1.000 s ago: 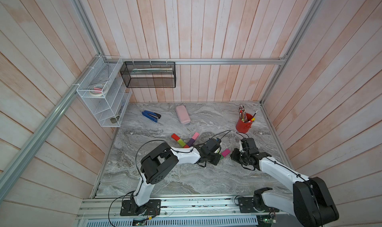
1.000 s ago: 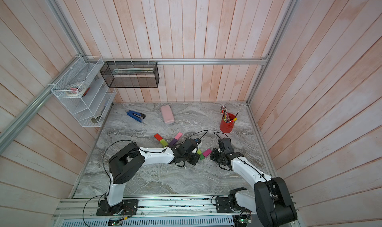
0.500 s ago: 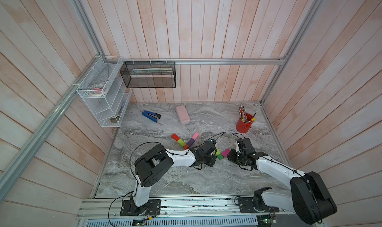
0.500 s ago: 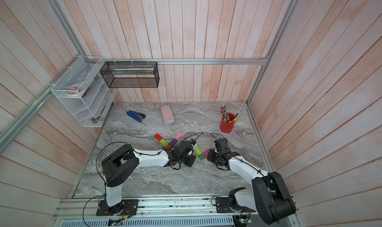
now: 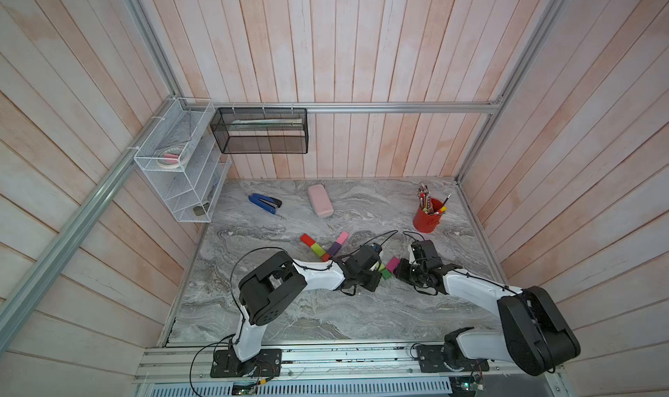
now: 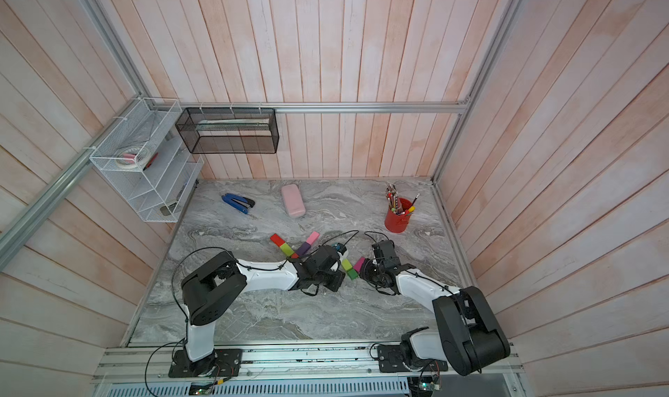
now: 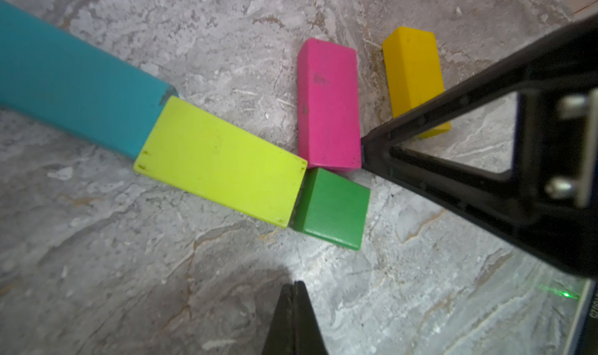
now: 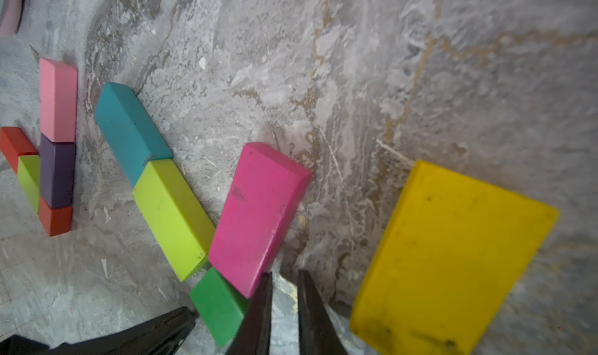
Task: Assemble the letter v with building blocks
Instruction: Adjust the building block at the center of the board.
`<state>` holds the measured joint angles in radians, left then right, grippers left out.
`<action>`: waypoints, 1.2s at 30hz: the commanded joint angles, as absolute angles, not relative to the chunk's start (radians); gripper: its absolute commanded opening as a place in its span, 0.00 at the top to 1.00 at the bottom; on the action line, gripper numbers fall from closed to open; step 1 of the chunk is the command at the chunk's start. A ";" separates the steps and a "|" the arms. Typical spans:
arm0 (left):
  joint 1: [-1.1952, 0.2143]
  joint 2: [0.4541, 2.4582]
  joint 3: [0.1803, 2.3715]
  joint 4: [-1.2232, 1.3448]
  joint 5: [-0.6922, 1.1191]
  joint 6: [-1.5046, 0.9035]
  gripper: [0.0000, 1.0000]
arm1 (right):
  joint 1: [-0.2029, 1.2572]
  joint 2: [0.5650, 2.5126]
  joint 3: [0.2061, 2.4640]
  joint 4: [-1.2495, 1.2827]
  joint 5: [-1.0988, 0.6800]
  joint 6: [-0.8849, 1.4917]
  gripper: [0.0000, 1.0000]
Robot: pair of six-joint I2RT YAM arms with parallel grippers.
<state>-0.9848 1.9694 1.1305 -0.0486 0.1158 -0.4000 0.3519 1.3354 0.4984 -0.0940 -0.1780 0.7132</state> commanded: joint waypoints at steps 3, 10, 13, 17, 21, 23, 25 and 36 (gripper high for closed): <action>-0.986 1.997 1.135 -0.080 0.124 -0.385 1.00 | 0.350 1.273 0.555 -0.231 -0.103 0.693 0.82; -0.963 1.934 1.072 -0.047 0.086 -0.434 1.00 | 0.345 1.251 0.561 -0.269 -0.160 0.677 0.82; -0.884 1.816 0.931 0.092 0.116 -0.493 1.00 | 0.355 1.202 0.503 -0.242 -0.209 0.708 0.82; -0.814 1.678 0.735 0.340 0.201 -0.557 1.00 | 0.371 1.157 0.442 -0.219 -0.243 0.735 0.84; -0.806 1.701 0.740 0.374 0.308 -0.536 1.00 | 0.378 1.170 0.397 -0.179 -0.288 0.748 0.84; -0.807 1.730 0.756 0.377 0.344 -0.538 1.00 | 0.381 1.186 0.383 -0.150 -0.305 0.758 0.84; -0.809 1.745 0.766 0.386 0.365 -0.536 1.00 | 0.382 1.197 0.379 -0.131 -0.307 0.765 0.84; -0.843 1.846 0.902 0.265 0.398 -0.473 1.00 | 0.383 1.240 0.353 -0.038 -0.321 0.804 0.85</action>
<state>-0.8276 1.8053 0.8494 0.3206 0.3740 -0.5110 0.3775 1.2171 0.3794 -0.0692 -0.3099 0.7830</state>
